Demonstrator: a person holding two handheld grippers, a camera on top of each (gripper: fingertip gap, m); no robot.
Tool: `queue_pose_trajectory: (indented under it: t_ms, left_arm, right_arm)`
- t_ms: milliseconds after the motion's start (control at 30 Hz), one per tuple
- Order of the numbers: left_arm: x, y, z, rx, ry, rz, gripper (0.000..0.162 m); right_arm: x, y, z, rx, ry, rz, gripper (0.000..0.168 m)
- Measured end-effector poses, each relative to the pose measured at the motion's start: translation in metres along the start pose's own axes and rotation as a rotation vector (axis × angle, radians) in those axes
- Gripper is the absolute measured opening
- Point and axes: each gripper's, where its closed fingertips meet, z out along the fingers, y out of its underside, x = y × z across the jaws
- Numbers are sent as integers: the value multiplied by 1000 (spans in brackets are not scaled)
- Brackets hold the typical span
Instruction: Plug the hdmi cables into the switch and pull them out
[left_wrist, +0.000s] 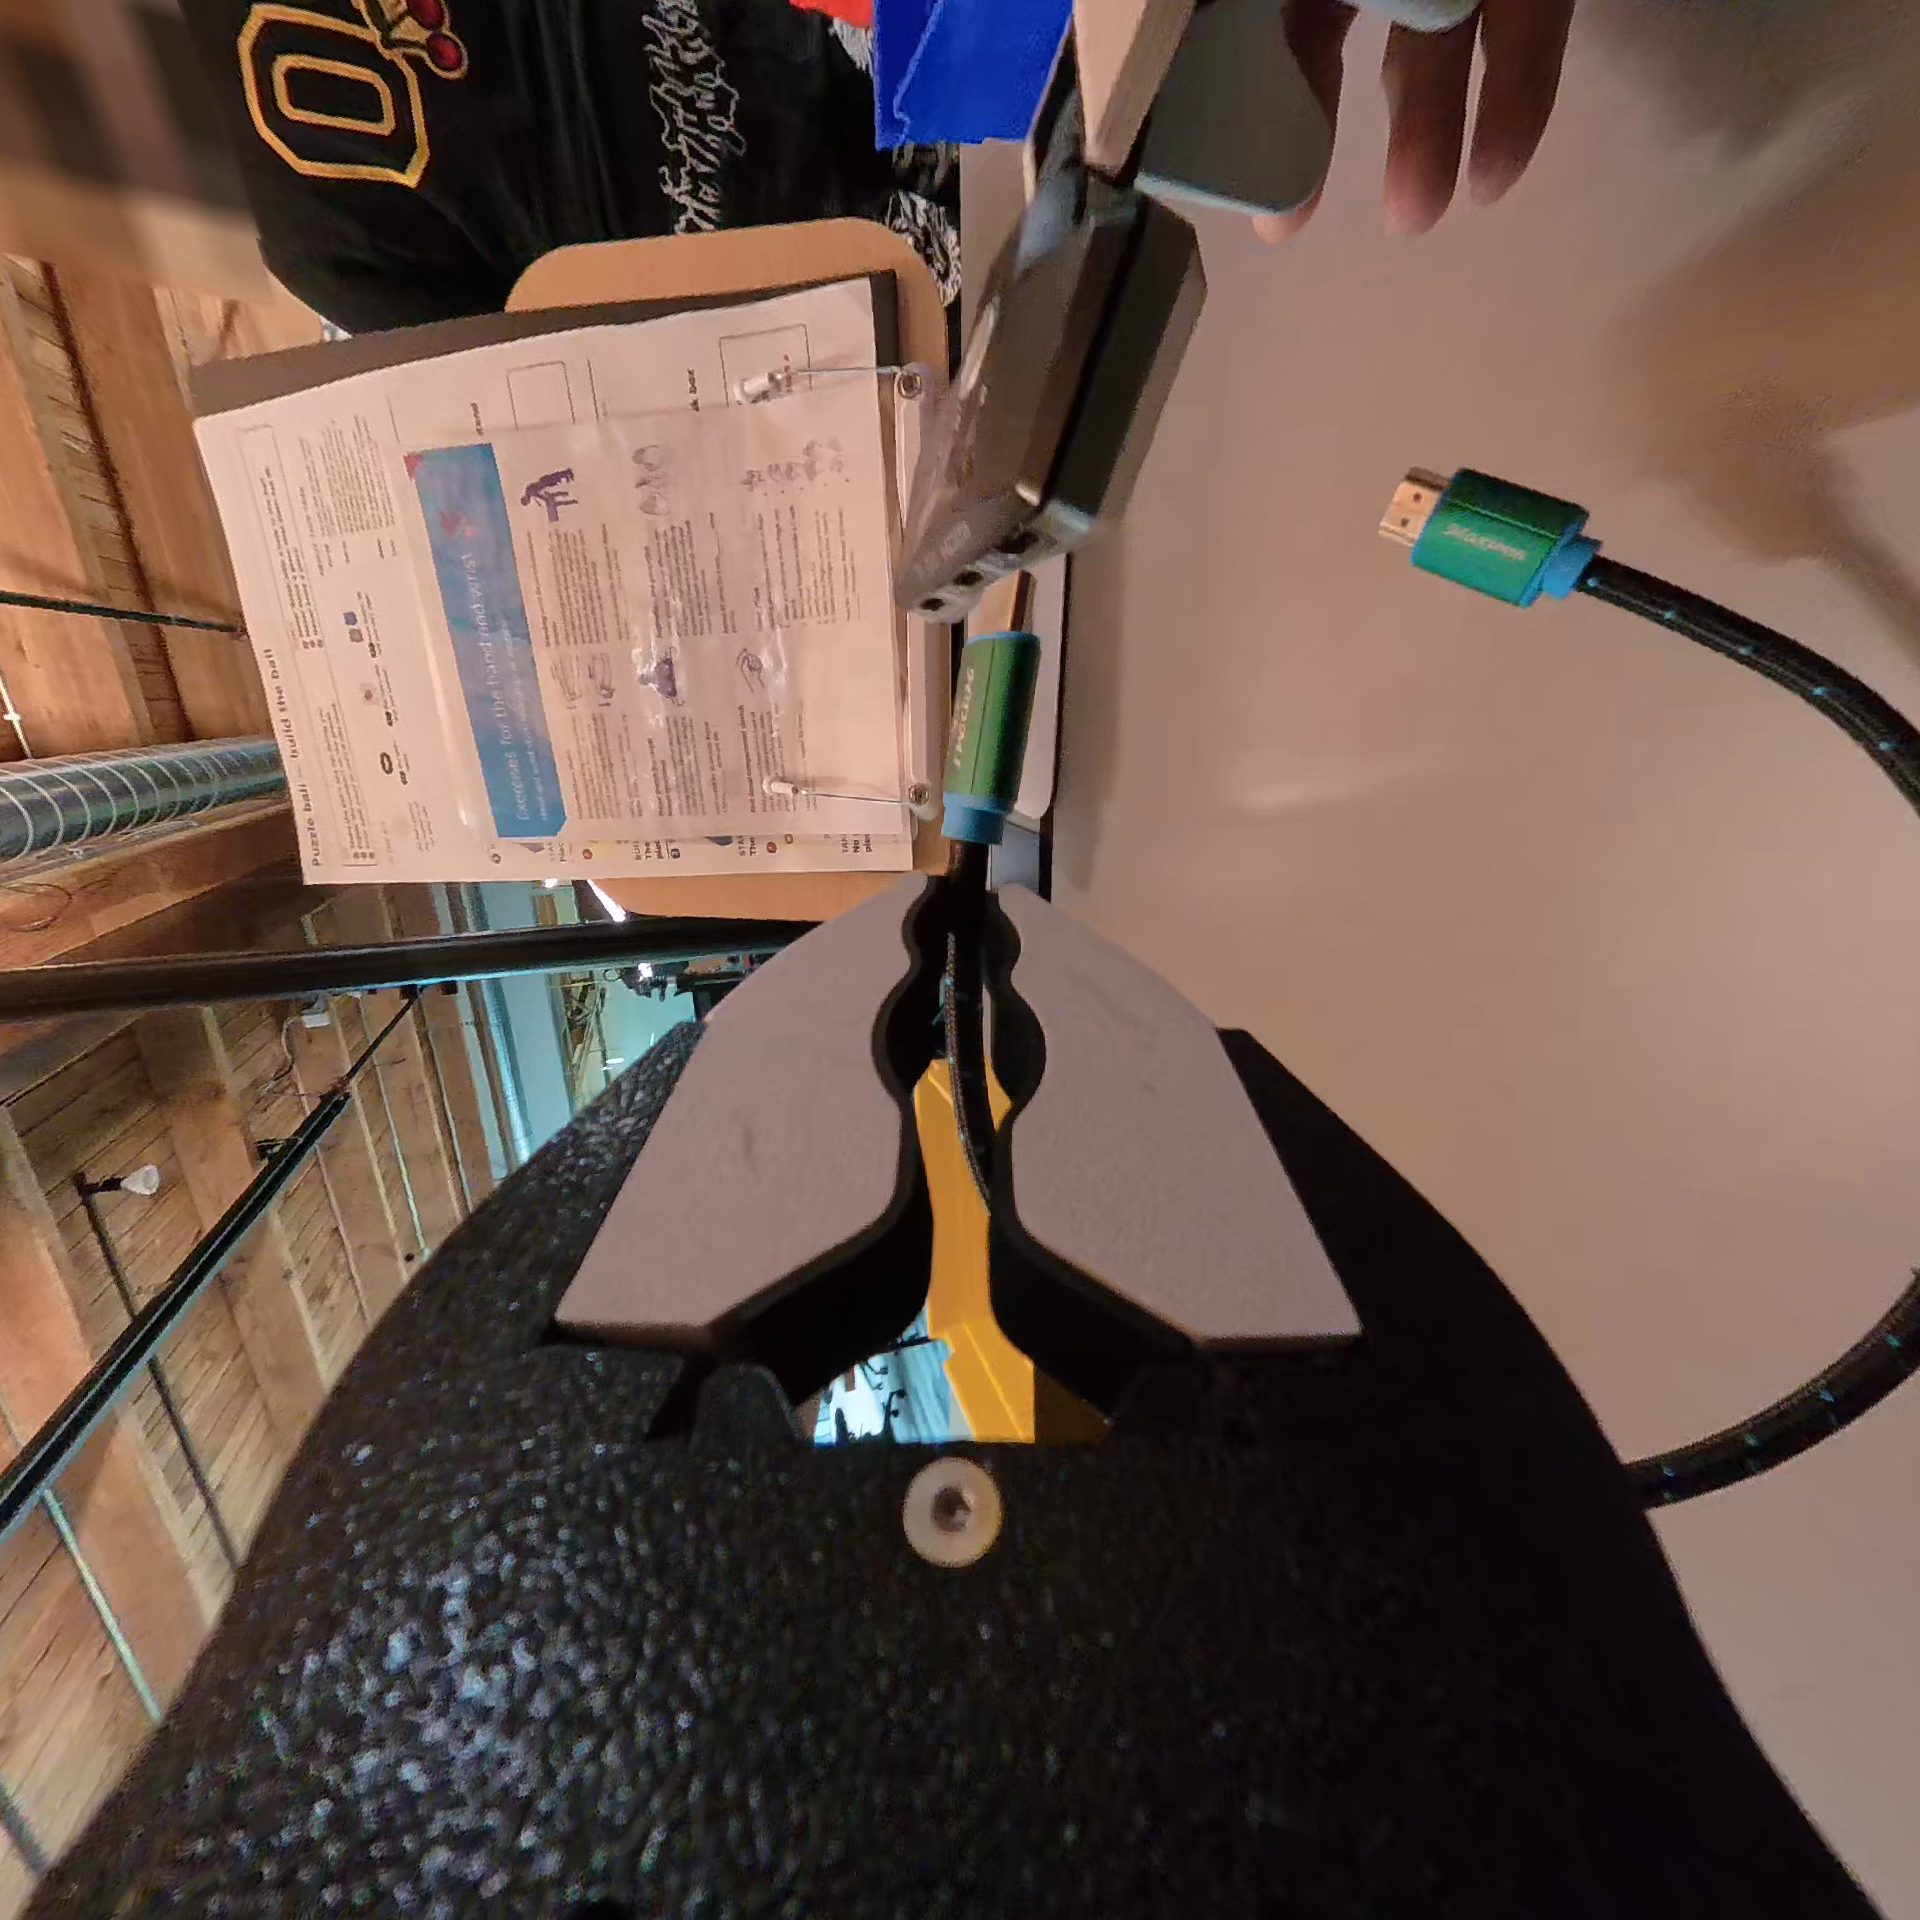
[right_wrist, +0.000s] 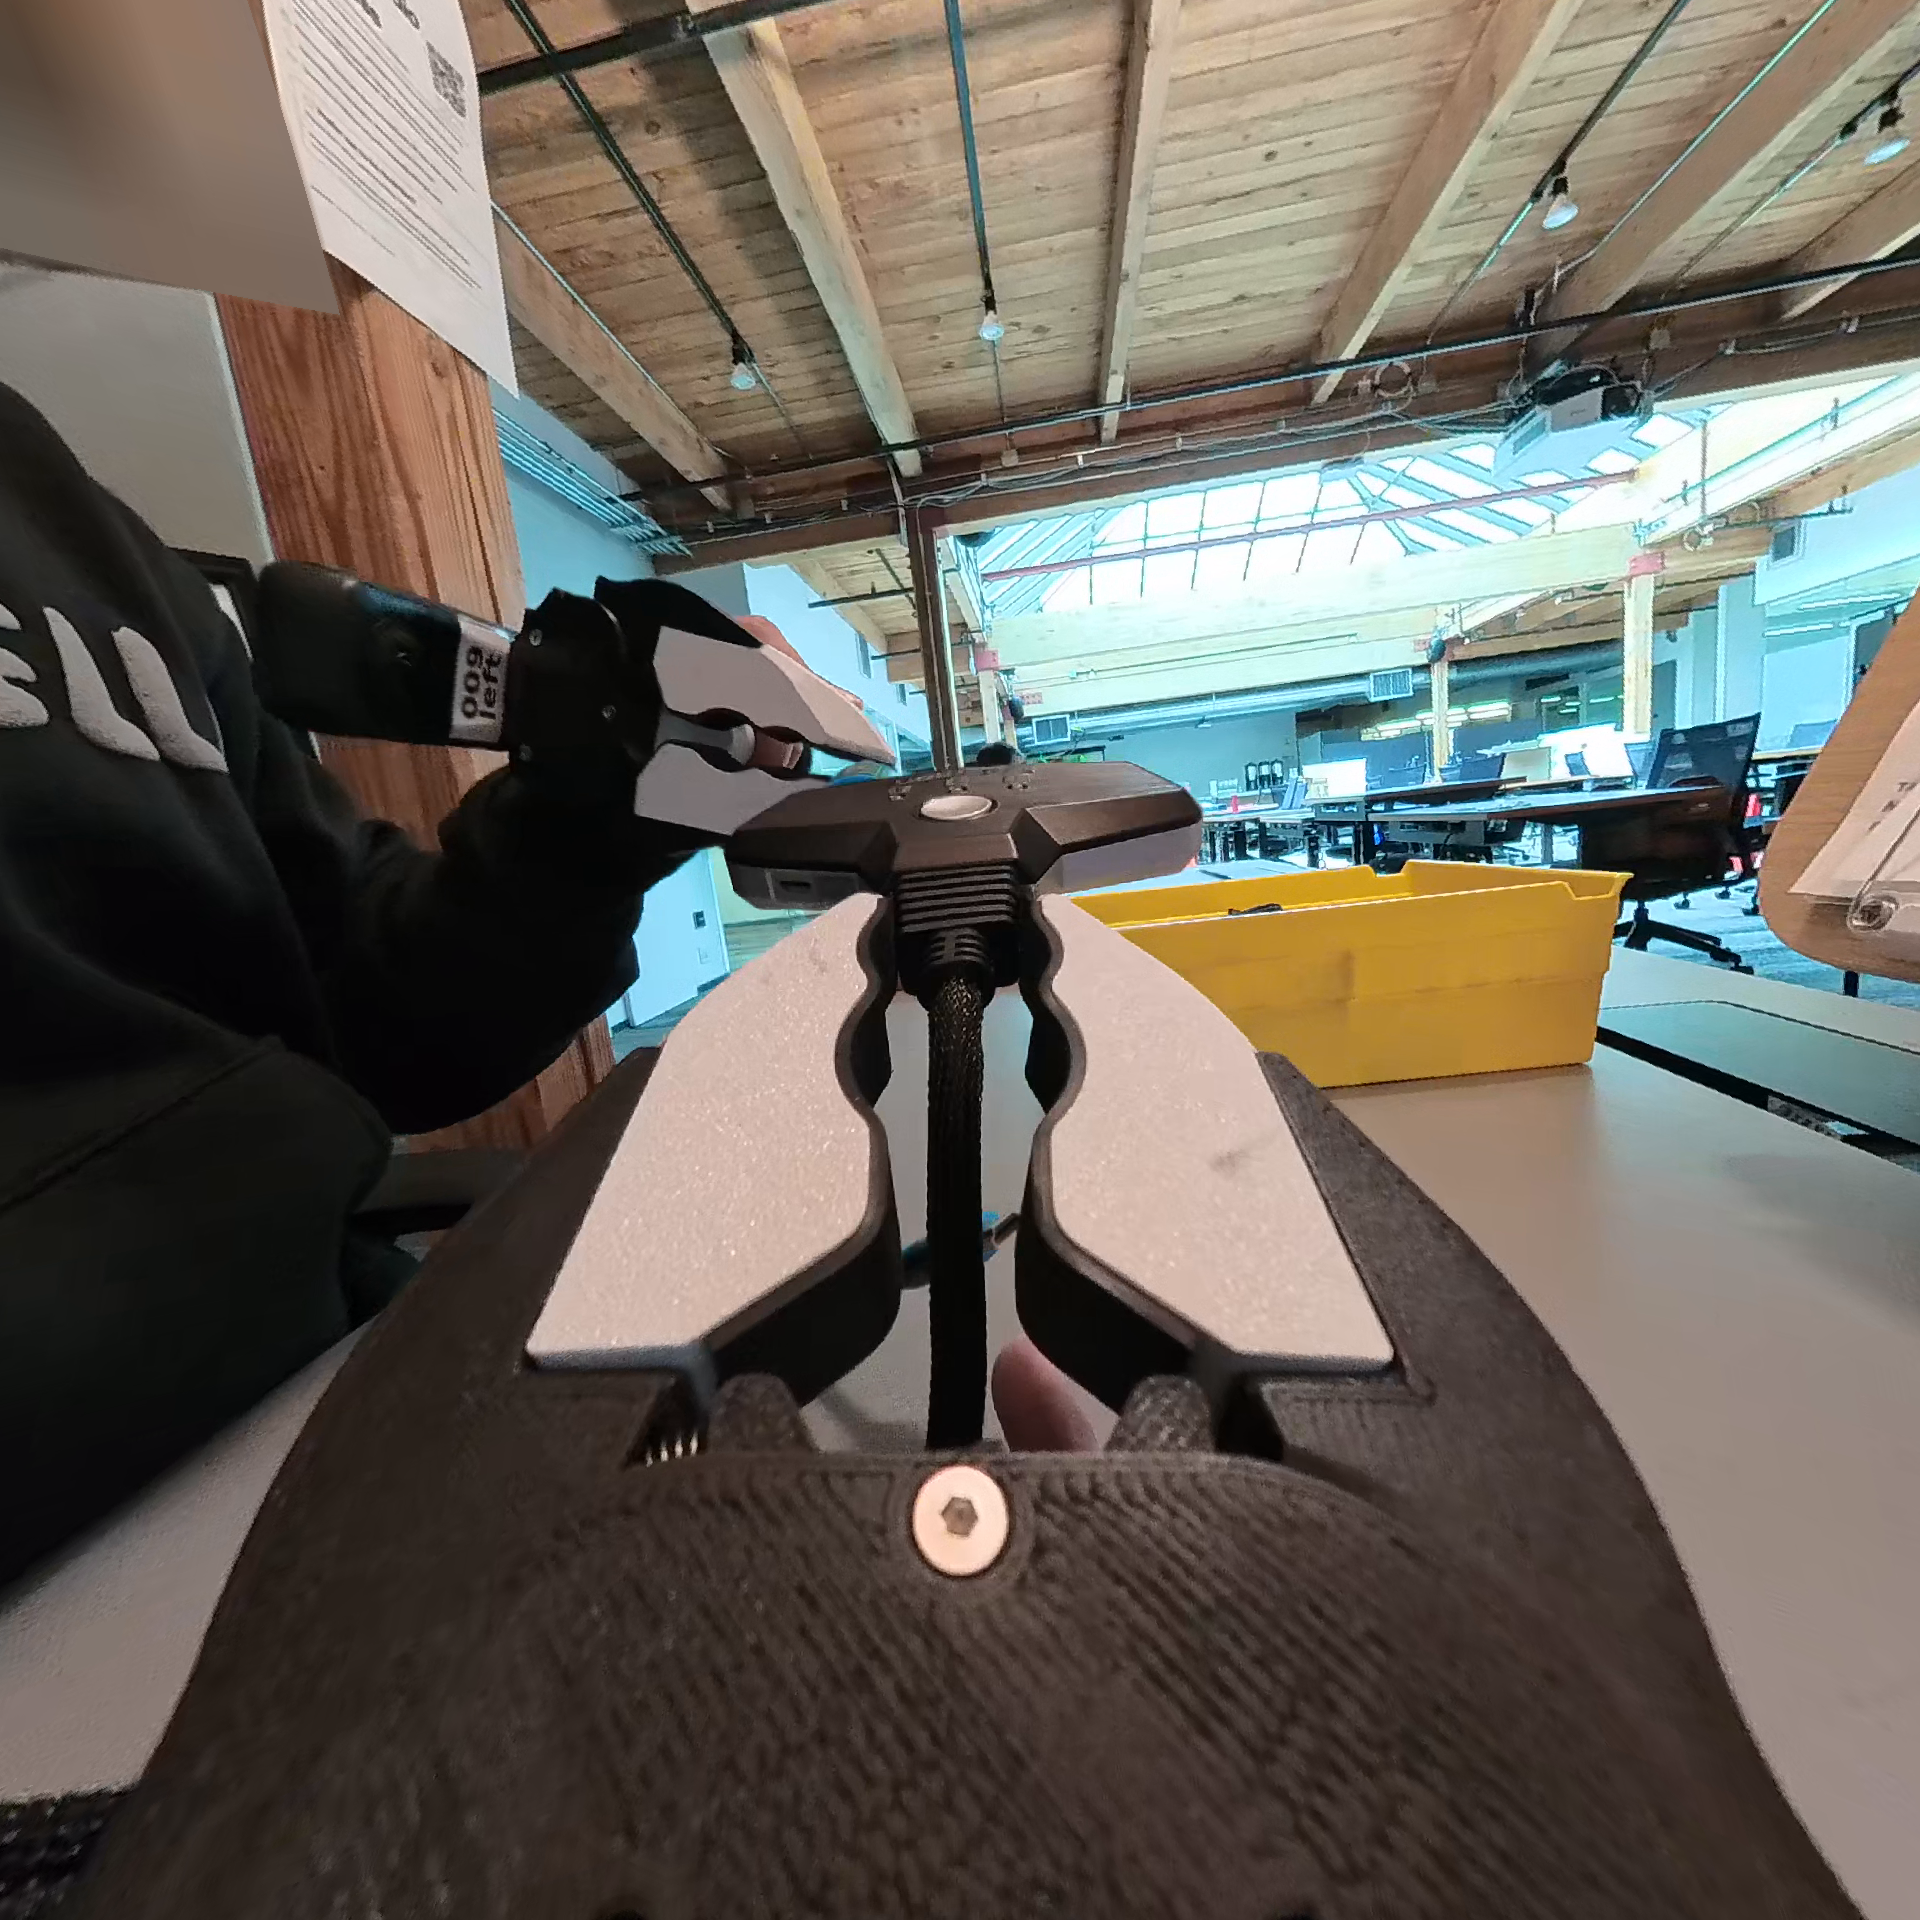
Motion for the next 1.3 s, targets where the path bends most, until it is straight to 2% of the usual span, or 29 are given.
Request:
queue_pose_trajectory:
  t_ms: [733, 1033, 1200, 1300]
  left_arm:
    - [11, 0, -1, -24, 108, 84, 5]
    - [10, -1, -2, -81, 83, 66, 5]
    - [12, -3, -2, -58, 99, 67, 6]
    - [19, -2, -1, 23, 165, -32, 6]
  right_arm:
    - [-8, 11, 5, -74, -48, -10, 23]
    - [-6, 10, 5, -61, -35, -7, 23]
    - [-6, 12, 6, -75, -36, -8, 23]
    - [-7, 11, 5, -69, -36, -14, 23]
